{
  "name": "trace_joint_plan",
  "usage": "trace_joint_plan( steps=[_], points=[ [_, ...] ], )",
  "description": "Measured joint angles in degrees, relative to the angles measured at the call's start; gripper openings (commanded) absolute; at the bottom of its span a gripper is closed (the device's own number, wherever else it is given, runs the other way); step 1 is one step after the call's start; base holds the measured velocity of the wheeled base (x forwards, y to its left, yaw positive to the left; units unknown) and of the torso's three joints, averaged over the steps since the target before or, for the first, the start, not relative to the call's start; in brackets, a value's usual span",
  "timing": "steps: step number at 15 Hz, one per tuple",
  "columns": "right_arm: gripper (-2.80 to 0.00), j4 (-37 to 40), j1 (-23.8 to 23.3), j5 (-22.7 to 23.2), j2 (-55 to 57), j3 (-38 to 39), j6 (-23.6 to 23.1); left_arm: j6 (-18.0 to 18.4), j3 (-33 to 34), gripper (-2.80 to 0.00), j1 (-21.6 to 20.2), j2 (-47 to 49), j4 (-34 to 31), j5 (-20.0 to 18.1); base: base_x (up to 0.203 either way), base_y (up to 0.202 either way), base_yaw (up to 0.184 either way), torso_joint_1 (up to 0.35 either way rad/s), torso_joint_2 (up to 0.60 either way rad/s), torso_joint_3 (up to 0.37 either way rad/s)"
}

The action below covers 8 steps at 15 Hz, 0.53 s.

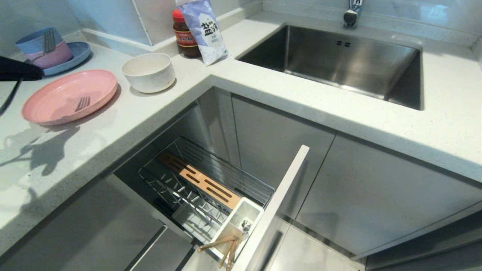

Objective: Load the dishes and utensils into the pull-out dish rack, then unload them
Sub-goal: Pick up the fork and place it in the cupboard

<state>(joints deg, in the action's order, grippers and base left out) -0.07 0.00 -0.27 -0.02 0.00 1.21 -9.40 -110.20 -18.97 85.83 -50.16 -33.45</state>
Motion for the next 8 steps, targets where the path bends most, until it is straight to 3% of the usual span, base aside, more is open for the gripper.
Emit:
trace_joint_plan(
  steps=[3, 8],
  points=[
    [-2.80, 0.00, 0.00, 0.02, 0.00, 0.00, 0.00, -6.49, 1.06, -2.80, 8.75, -1.33, -1.35, 1.19, 0.000, 0.000, 0.000, 0.000, 0.00, 0.000],
    [-2.80, 0.00, 0.00, 0.00, 0.00, 0.00, 0.00, -8.07, 3.57, -2.80, 26.07, -1.28, -10.42, 5.40, 0.000, 0.000, 0.000, 0.000, 0.00, 0.000]
  ],
)
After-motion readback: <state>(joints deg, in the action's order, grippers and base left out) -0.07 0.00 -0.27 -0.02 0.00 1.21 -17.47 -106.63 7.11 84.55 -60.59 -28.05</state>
